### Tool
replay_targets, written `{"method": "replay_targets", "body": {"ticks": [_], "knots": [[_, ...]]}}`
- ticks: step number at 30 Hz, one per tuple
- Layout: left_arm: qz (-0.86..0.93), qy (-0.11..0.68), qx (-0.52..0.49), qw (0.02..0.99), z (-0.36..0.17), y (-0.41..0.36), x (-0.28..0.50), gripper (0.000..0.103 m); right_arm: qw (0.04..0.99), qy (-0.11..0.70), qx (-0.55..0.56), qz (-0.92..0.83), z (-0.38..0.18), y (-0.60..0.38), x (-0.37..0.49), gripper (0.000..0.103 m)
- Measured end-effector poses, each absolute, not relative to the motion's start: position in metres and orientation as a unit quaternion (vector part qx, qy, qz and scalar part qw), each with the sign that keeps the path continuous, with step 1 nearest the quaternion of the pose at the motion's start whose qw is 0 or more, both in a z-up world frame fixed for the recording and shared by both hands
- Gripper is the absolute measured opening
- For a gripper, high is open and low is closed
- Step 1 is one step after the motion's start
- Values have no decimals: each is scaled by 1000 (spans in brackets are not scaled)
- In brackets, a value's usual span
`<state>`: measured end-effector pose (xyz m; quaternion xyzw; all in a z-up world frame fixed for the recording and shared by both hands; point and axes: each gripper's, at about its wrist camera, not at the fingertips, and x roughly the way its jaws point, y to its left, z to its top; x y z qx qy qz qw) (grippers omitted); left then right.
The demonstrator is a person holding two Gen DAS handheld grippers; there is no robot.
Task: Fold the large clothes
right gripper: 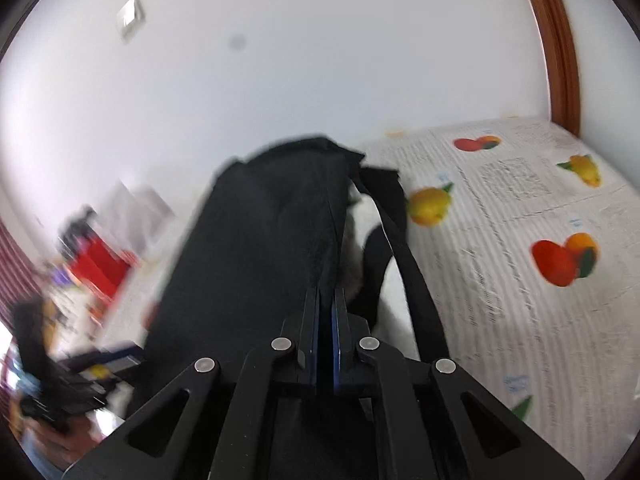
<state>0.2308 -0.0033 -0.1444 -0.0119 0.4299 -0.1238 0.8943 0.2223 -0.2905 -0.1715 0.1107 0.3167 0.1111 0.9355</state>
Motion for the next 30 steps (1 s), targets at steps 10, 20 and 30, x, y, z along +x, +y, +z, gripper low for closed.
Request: {"method": "replay_targets", "body": {"ticks": [10, 20, 30], "knots": [[-120, 426, -12, 897, -139, -1, 227, 52, 939, 333, 40, 73, -165, -295, 195, 15], [-107, 413, -20, 904, -126, 13, 229, 54, 946, 314, 14, 79, -130, -290, 231, 43], [-126, 413, -19, 902, -124, 20, 262, 55, 926, 368, 14, 78, -121, -261, 344, 41]]}}
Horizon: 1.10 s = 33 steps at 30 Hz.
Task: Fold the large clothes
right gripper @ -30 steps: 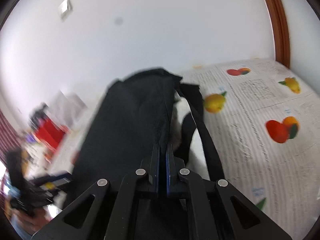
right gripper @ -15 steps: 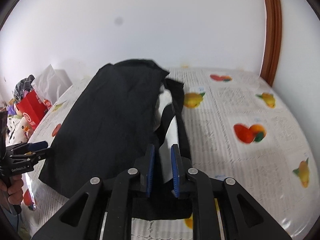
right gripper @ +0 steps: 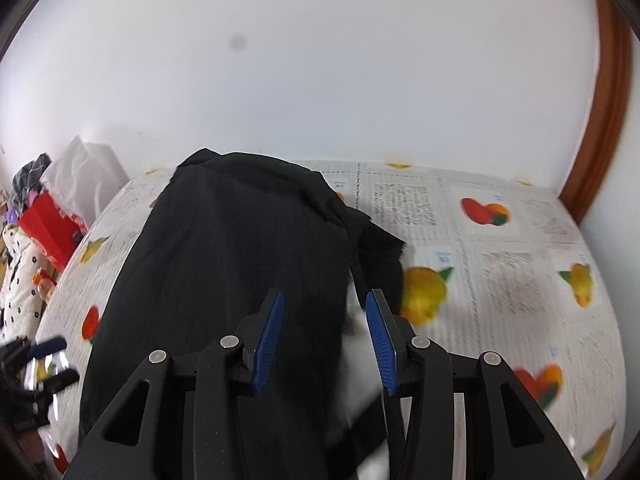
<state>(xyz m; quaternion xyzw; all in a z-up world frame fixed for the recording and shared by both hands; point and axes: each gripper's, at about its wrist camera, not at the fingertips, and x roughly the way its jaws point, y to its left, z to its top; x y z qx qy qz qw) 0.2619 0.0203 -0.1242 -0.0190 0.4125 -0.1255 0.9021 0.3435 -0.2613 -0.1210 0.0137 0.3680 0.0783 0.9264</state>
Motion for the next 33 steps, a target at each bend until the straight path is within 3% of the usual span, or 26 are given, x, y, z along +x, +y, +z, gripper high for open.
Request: {"method": "replay_targets", "body": {"ticks": [8, 10, 11, 17, 25, 29, 31, 32, 33], "knots": [[-148, 427, 5, 892, -142, 2, 281, 55, 905, 404, 88, 102, -131, -267, 410, 41], [-151, 430, 5, 890, -144, 0, 283, 55, 904, 406, 83, 107, -131, -265, 417, 25], [-153, 431, 5, 889, -145, 0, 282, 55, 905, 402, 79, 118, -129, -266, 419, 22], [-156, 434, 14, 887, -147, -4, 282, 57, 902, 381, 144, 142, -130, -292, 424, 16], [-160, 433, 8, 887, -145, 1, 283, 57, 911, 378, 114, 120, -122, -297, 424, 22], [-162, 434, 5, 886, -146, 3, 285, 57, 909, 375, 115, 141, -123, -287, 424, 39], [-161, 435, 8, 886, -146, 3, 285, 57, 907, 385, 106, 131, -129, -282, 427, 41], [-161, 435, 10, 886, -147, 2, 286, 57, 906, 396, 99, 117, -134, -280, 433, 39], [-160, 435, 13, 886, -147, 1, 286, 57, 906, 396, 98, 114, -136, -280, 436, 21]]}}
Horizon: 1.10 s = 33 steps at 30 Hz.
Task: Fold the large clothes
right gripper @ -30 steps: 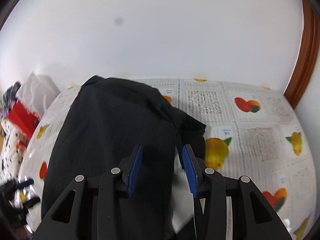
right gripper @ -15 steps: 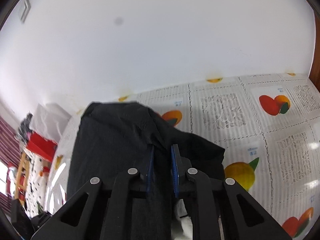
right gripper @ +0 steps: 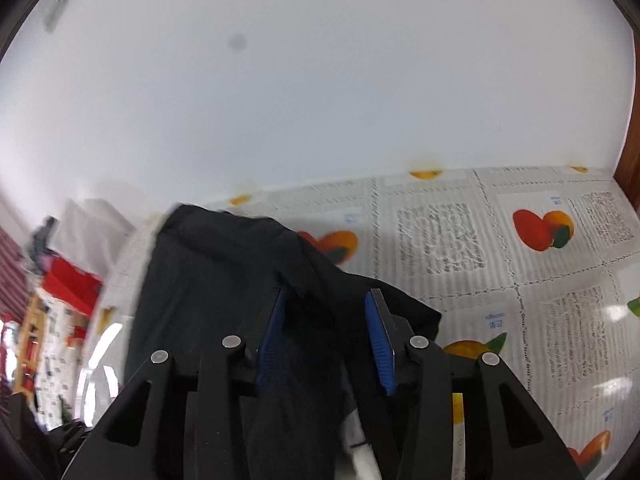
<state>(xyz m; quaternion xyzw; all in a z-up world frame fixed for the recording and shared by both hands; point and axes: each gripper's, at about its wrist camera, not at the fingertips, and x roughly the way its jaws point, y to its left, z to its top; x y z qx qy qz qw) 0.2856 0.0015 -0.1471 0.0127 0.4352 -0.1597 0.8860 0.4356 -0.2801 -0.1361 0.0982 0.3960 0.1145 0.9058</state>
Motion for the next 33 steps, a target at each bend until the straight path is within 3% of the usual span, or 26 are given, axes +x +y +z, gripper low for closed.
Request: {"method": "replay_targets", "body": {"ticks": [1, 2, 8, 16, 21, 33], "knots": [[-159, 436, 17, 886, -148, 0, 286, 57, 906, 398, 97, 111, -138, -281, 439, 8], [-158, 437, 20, 885, -148, -1, 286, 57, 906, 393, 102, 119, -137, -283, 439, 5], [-158, 437, 24, 885, -148, -4, 287, 57, 928, 347, 84, 109, -124, -287, 424, 5], [-154, 432, 10, 889, -143, 3, 283, 56, 930, 348, 66, 98, -109, -295, 373, 18], [-149, 429, 2, 891, -137, 4, 274, 55, 922, 359, 69, 125, -114, -300, 316, 35], [-127, 429, 2, 894, -129, -4, 236, 55, 925, 363, 57, 97, -171, -310, 190, 36]]}}
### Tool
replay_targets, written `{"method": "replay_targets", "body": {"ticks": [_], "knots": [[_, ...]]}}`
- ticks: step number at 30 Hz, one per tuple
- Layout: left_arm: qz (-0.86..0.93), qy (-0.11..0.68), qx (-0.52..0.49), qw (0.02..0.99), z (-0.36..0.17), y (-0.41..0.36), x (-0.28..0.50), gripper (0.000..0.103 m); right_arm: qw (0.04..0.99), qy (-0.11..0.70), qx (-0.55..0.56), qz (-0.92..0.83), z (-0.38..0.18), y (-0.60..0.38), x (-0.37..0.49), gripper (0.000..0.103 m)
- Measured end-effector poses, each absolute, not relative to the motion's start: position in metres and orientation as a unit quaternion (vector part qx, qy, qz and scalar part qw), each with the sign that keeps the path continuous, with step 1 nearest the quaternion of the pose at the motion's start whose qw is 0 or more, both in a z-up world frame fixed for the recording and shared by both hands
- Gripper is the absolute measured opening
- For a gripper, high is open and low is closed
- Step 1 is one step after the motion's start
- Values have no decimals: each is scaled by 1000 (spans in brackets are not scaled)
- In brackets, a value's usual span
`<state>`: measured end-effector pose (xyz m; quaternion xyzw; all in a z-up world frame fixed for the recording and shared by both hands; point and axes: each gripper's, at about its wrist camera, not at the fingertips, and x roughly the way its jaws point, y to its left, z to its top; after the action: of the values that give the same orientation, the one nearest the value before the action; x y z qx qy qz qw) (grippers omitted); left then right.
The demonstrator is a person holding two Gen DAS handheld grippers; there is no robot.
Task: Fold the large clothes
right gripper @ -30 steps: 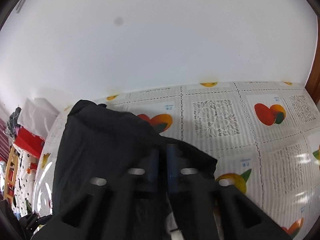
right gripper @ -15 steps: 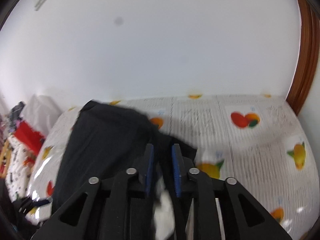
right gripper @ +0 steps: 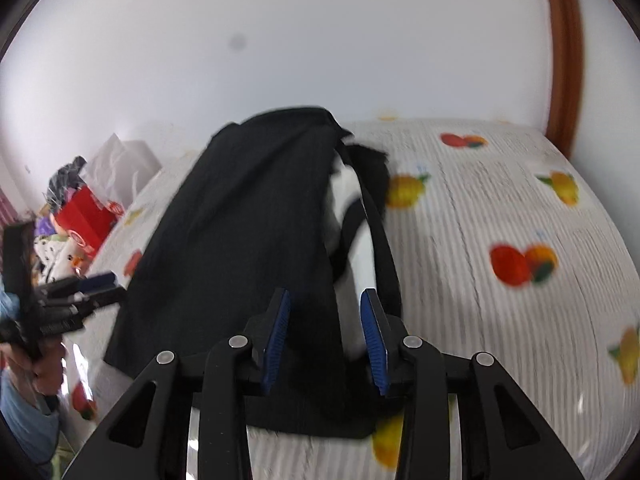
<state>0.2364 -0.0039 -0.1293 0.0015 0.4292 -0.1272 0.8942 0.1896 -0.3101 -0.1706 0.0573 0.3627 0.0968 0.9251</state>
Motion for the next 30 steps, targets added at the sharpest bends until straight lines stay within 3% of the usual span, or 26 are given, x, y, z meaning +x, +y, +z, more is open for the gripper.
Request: {"method": "replay_targets", "body": {"ticks": [10, 22, 30], "knots": [[-103, 422, 4, 901, -122, -8, 196, 56, 925, 376, 41, 44, -178, -316, 153, 36], [-88, 391, 4, 916, -101, -29, 140, 65, 927, 369, 64, -10, -141, -313, 99, 37], [-74, 348, 9, 935, -69, -32, 92, 78, 944, 325, 40, -45, -99, -294, 40, 63]]}}
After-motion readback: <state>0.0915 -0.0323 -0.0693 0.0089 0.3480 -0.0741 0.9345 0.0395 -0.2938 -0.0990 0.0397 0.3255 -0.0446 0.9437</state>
